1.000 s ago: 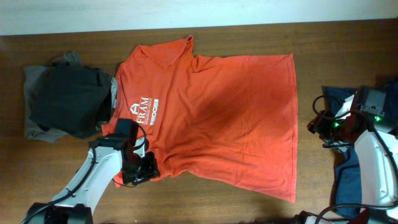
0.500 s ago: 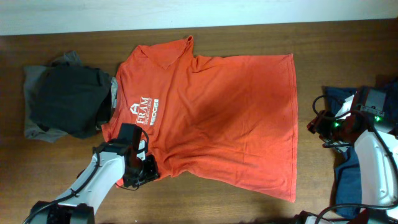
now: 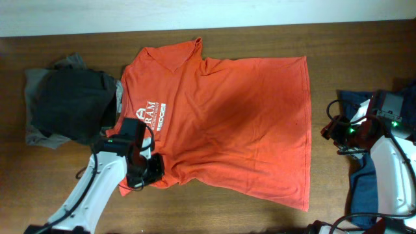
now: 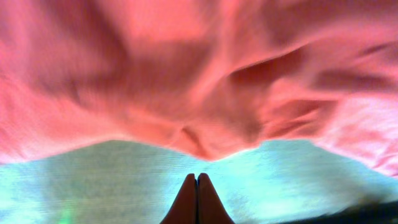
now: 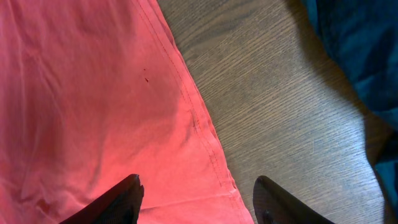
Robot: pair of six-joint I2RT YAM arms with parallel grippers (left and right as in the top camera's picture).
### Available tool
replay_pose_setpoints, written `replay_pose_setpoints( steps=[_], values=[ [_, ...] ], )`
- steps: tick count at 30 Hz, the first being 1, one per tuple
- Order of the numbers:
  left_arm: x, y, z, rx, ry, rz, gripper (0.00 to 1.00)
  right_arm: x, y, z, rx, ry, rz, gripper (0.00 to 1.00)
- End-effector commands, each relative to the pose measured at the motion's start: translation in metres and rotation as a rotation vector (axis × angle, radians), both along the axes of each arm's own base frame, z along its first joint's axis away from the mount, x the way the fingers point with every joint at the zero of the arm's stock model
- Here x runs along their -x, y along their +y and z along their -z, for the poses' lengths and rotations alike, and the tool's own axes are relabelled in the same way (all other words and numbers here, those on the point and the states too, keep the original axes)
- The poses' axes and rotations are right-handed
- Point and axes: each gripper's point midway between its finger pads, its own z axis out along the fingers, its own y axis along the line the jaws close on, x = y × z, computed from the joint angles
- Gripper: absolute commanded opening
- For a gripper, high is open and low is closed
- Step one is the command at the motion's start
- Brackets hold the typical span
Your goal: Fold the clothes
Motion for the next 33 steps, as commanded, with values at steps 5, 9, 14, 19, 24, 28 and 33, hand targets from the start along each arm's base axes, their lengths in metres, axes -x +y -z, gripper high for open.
replay_pose_setpoints(
  steps=[5, 9, 14, 19, 24, 28, 33],
  values=[
    [0.015, 0.008, 0.02, -0.039, 0.029, 0.001, 0.2, -0.002, -0.003, -0.003, 0.006, -0.006, 0.009, 0.62],
    [0.026, 0.006, 0.04, -0.025, 0.054, -0.011, 0.38, -0.002, -0.003, -0.003, 0.006, -0.006, 0.009, 0.62],
    [0.014, 0.006, 0.051, -0.03, 0.034, -0.019, 0.4, -0.002, -0.003, -0.003, 0.006, -0.005, 0.009, 0.62],
    [0.014, 0.006, 0.07, -0.043, 0.088, -0.033, 0.37, -0.002, -0.003, -0.002, 0.005, -0.005, 0.009, 0.62],
    [0.016, 0.004, 0.072, -0.029, 0.101, -0.032, 0.06, -0.002, -0.003, -0.002, 0.005, -0.005, 0.009, 0.62],
    [0.017, 0.001, 0.071, -0.009, 0.106, -0.033, 0.01, -0.002, -0.003, -0.002, 0.005, -0.005, 0.009, 0.62],
    [0.019, -0.008, 0.054, 0.037, 0.139, -0.032, 0.01, -0.002, -0.003, -0.002, 0.005, -0.005, 0.009, 0.62]
  ],
)
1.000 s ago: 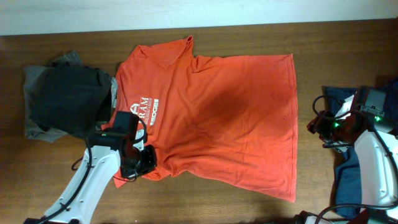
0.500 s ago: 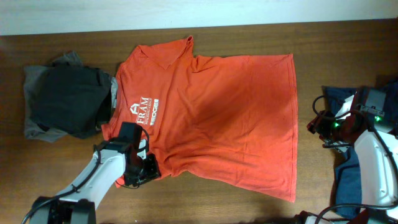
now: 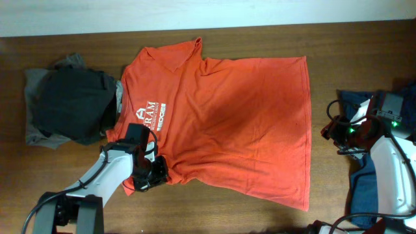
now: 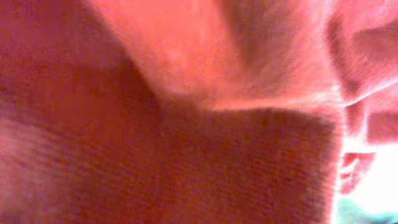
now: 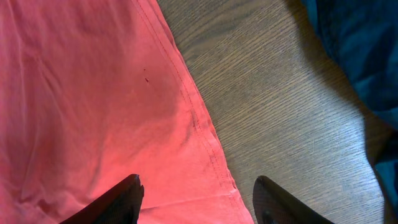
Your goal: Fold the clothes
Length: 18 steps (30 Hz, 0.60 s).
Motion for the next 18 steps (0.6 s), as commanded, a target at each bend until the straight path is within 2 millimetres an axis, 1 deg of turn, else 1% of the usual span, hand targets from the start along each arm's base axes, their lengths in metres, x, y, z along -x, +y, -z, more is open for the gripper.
replay_pose_setpoints(
  steps=[1, 3, 4, 6, 9, 11, 14, 16, 18],
  values=[
    [0.016, 0.0, -0.006, -0.001, 0.071, 0.023, 0.01, -0.002, -0.003, -0.002, 0.005, -0.005, 0.009, 0.62],
    [0.01, -0.001, -0.022, 0.004, 0.033, 0.037, 0.01, -0.002, -0.003, -0.002, 0.006, -0.005, 0.009, 0.62],
    [0.004, 0.0, -0.041, 0.003, -0.016, 0.039, 0.01, -0.002, -0.003, -0.002, 0.006, -0.005, 0.009, 0.62],
    [0.003, 0.0, -0.061, 0.008, -0.061, 0.038, 0.01, -0.002, -0.003, -0.002, 0.005, -0.005, 0.009, 0.62],
    [0.008, 0.001, -0.088, 0.017, -0.125, 0.037, 0.01, -0.002, -0.003, -0.003, 0.006, -0.005, 0.009, 0.62],
    [0.015, 0.002, -0.104, 0.022, -0.156, 0.038, 0.01, -0.002, -0.003, -0.003, 0.005, -0.006, 0.009, 0.62],
    [0.022, 0.005, -0.121, 0.014, -0.203, 0.037, 0.01, -0.002, -0.003, -0.003, 0.006, -0.006, 0.009, 0.62],
    [0.021, 0.012, -0.124, -0.022, -0.236, 0.033, 0.0, -0.003, -0.003, -0.003, 0.007, -0.009, 0.009, 0.62],
    [0.02, 0.018, -0.123, -0.058, -0.245, 0.03, 0.0, -0.003, -0.003, -0.003, 0.007, -0.009, 0.009, 0.62]
  ],
)
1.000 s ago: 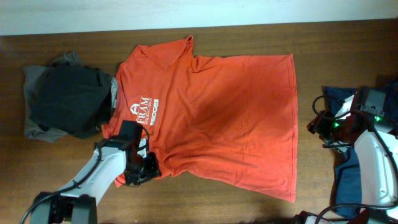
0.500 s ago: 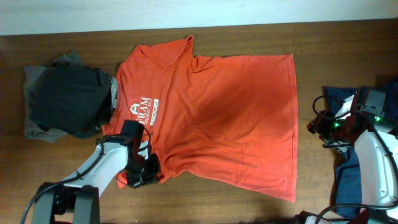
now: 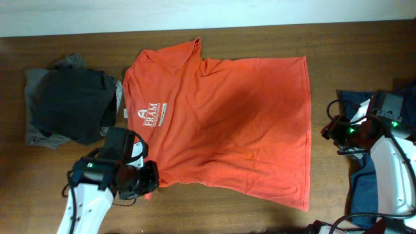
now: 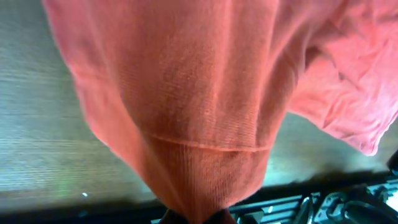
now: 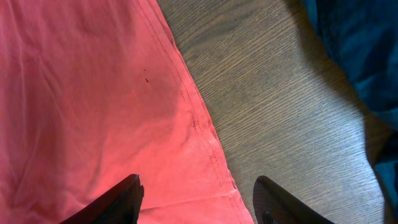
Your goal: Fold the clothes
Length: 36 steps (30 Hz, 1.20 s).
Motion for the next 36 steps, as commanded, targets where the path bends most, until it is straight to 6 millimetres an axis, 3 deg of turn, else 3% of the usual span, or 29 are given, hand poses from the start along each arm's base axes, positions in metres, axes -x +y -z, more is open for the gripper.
replay_pose_setpoints(
  steps=[1, 10, 14, 16, 20, 24, 26, 30, 33, 36],
  values=[
    [-0.007, 0.013, -0.006, -0.082, -0.057, 0.002, 0.01, -0.002, -0.003, -0.003, 0.006, -0.008, 0.01, 0.62],
    [-0.04, 0.01, 0.024, -0.111, -0.041, 0.078, 0.0, -0.002, -0.003, -0.003, 0.006, -0.008, 0.01, 0.62],
    [-0.019, 0.0, 0.044, -0.053, 0.099, 0.21, 0.0, -0.002, -0.003, -0.003, 0.006, -0.008, 0.01, 0.62],
    [0.004, -0.011, 0.048, 0.033, 0.215, 0.295, 0.01, -0.002, -0.003, -0.003, 0.006, -0.008, 0.01, 0.63],
    [0.023, -0.032, 0.035, 0.198, 0.24, 0.425, 0.0, -0.003, -0.003, -0.003, 0.007, -0.011, 0.01, 0.62],
    [0.028, -0.043, 0.017, 0.301, 0.211, 0.516, 0.0, -0.003, -0.003, -0.003, 0.007, -0.011, 0.01, 0.62],
    [0.028, -0.043, 0.014, 0.297, 0.217, 0.519, 0.0, -0.003, -0.003, -0.003, 0.004, -0.012, 0.009, 0.62],
    [0.01, 0.0, 0.033, -0.036, 0.301, 0.236, 0.01, -0.003, -0.002, -0.003, 0.001, -0.014, 0.008, 0.62],
    [-0.007, 0.008, 0.033, -0.101, 0.246, 0.204, 0.01, -0.003, -0.002, -0.003, 0.0, -0.013, 0.008, 0.62],
    [-0.011, 0.013, 0.023, -0.131, 0.242, 0.205, 0.01, -0.003, -0.002, -0.003, -0.001, -0.01, 0.008, 0.62]
  ],
)
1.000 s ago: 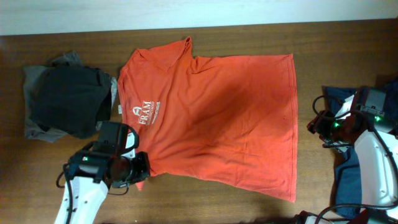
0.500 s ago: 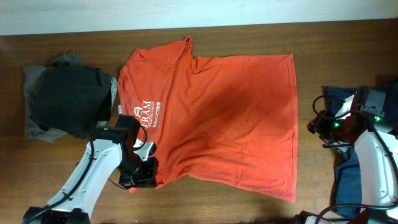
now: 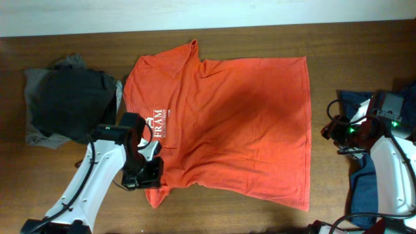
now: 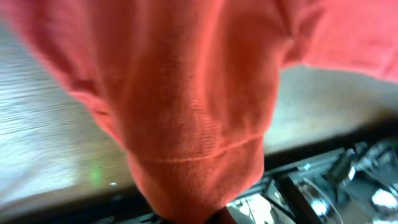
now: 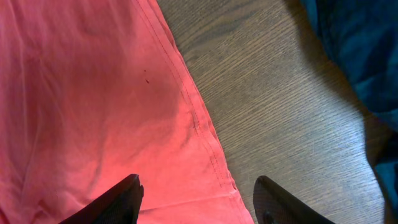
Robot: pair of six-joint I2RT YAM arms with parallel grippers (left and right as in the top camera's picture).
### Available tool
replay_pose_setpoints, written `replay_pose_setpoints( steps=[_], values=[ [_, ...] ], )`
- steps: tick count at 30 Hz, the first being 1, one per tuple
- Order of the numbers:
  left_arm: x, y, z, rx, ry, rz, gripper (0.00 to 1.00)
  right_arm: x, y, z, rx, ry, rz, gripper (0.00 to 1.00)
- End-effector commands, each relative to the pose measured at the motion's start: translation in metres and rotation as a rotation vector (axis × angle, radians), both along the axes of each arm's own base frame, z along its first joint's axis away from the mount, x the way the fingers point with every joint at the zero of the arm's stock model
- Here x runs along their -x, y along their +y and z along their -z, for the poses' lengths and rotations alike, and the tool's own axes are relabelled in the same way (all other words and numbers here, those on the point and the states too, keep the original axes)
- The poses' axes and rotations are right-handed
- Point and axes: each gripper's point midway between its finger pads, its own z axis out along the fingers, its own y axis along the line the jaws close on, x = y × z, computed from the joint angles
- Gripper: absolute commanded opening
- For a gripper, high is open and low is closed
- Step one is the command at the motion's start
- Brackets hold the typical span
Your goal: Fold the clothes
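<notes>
The orange T-shirt (image 3: 234, 117) lies spread face up on the wooden table (image 3: 364, 52), its white logo (image 3: 156, 123) near the left side. My left gripper (image 3: 144, 174) is shut on the shirt's left sleeve (image 3: 155, 196), which sticks out below it. In the left wrist view the sleeve cloth (image 4: 186, 112) fills the frame and hides the left gripper (image 4: 194, 219) at the bottom edge. My right gripper (image 5: 198, 204) hovers open over the shirt's hem (image 5: 186, 106), at the right gripper (image 3: 333, 133) position by the shirt's right edge.
A dark pile of clothes (image 3: 68, 104) on a grey garment sits at the left. A blue garment (image 3: 364, 188) lies under the right arm at the right edge. The table's front edge and a frame below it (image 4: 336, 180) show behind the held sleeve.
My left gripper has shifted slightly right with the sleeve in it. The sleeve tip now shows below it, and the logo side of the shirt has slid toward the front. The right arm is unchanged.
My left gripper was shut with nothing in it at the shirt's front-left edge. Then orange cloth filled its view. Then it held the sleeve lifted at the front left. Now the sleeve is drawn out and the shirt's left side has shifted frontward. The right gripper stayed open.
</notes>
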Motion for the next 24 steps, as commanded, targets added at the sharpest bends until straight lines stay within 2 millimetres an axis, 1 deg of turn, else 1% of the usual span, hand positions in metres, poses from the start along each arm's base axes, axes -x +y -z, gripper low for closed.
replay_pose_setpoints(
  steps=[1, 2, 4, 6, 8, 9, 10, 11, 12, 14, 15, 16, 17, 18, 19, 20, 21, 22, 24],
  values=[
    [-0.012, 0.013, -0.011, -0.097, -0.028, -0.042, 0.0, -0.002, -0.002, -0.003, -0.001, -0.009, 0.007, 0.62],
    [-0.011, 0.01, -0.018, -0.074, -0.024, -0.021, 0.0, -0.003, -0.002, -0.003, -0.001, -0.01, 0.007, 0.62],
    [-0.007, 0.002, -0.022, -0.018, -0.011, 0.001, 0.0, -0.003, -0.002, -0.003, 0.001, -0.013, 0.007, 0.62],
    [-0.002, -0.013, -0.027, 0.064, 0.012, 0.01, 0.0, -0.004, -0.002, -0.003, 0.002, -0.016, 0.008, 0.62],
    [0.002, -0.017, -0.027, 0.067, 0.007, 0.059, 0.01, -0.004, -0.002, -0.003, 0.002, -0.016, 0.008, 0.62],
    [0.003, -0.018, -0.027, 0.055, 0.006, 0.076, 0.06, -0.004, -0.002, -0.003, 0.002, -0.016, 0.008, 0.62],
    [0.004, -0.017, -0.025, 0.035, 0.003, 0.097, 0.26, -0.004, -0.002, -0.003, 0.002, -0.015, 0.008, 0.62],
    [0.005, -0.016, -0.024, 0.018, 0.001, 0.107, 0.34, -0.004, -0.002, -0.003, 0.002, -0.015, 0.008, 0.62],
    [0.005, -0.011, -0.023, -0.015, -0.002, 0.114, 0.36, -0.004, -0.002, -0.003, 0.002, -0.015, 0.008, 0.62],
    [0.0, 0.005, -0.021, -0.1, -0.003, 0.052, 0.38, -0.004, -0.002, -0.003, 0.002, -0.015, 0.008, 0.62],
    [-0.009, 0.016, -0.024, -0.126, -0.02, -0.002, 0.38, -0.004, -0.002, -0.003, 0.002, -0.015, 0.008, 0.62],
    [-0.014, 0.02, -0.026, -0.126, -0.032, -0.025, 0.44, -0.004, -0.002, -0.003, 0.002, -0.015, 0.008, 0.62],
    [-0.029, 0.029, -0.029, -0.121, -0.076, -0.08, 0.5, -0.004, -0.002, -0.003, 0.002, -0.015, 0.008, 0.62],
    [-0.037, 0.034, -0.028, -0.121, -0.102, -0.103, 0.5, -0.004, -0.002, -0.003, 0.002, -0.016, 0.008, 0.62],
    [-0.045, 0.039, -0.026, -0.128, -0.13, -0.124, 0.4, -0.004, -0.002, -0.003, 0.002, -0.016, 0.008, 0.62],
    [-0.06, 0.045, -0.021, -0.128, -0.168, -0.152, 0.13, -0.004, -0.002, -0.003, 0.002, -0.016, 0.006, 0.62],
    [-0.068, 0.046, -0.018, -0.127, -0.185, -0.162, 0.03, -0.004, -0.002, -0.003, 0.002, -0.016, 0.006, 0.62],
    [-0.079, 0.047, -0.012, -0.126, -0.202, -0.174, 0.0, -0.004, -0.002, -0.003, 0.002, -0.016, 0.006, 0.62],
    [-0.092, 0.047, 0.004, -0.129, -0.202, -0.174, 0.0, -0.004, -0.002, -0.003, 0.002, -0.016, 0.006, 0.62]
  ],
)
